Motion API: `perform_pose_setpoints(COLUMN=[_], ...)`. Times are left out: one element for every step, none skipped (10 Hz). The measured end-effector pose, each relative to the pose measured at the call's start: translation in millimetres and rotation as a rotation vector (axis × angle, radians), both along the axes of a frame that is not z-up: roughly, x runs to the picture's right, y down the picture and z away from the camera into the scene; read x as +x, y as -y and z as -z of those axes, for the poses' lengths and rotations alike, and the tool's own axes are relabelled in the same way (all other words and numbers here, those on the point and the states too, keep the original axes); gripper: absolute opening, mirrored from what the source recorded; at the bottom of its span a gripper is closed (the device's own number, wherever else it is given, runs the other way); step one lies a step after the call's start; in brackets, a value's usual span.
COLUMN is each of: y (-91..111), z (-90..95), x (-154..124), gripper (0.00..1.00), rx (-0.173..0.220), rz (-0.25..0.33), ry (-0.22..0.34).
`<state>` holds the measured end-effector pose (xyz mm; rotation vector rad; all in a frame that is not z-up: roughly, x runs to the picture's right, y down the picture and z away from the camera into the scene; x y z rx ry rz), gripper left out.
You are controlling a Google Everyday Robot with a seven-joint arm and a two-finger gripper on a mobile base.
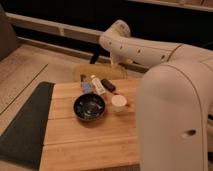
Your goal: Move the arm in a circular motion
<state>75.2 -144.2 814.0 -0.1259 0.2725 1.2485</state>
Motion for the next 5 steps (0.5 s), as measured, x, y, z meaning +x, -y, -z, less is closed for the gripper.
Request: perform_pose_setpoints(y=[-1.0, -3.3, -10.0, -17.6, -30.3], z=[-7.0, -11.2, -14.0, -13.4, -10.2], x=[-23.5, -43.3, -67.9, -87.0, -106.6], gripper=[0.65, 0.65, 0.65, 0.65, 0.65], rx=[-0.014, -0.029, -0.052, -0.072, -0.096], rz=[0.021, 0.035, 0.056, 0.077, 0.106], ry=[0.084, 0.153, 0.232, 0.286, 0.335])
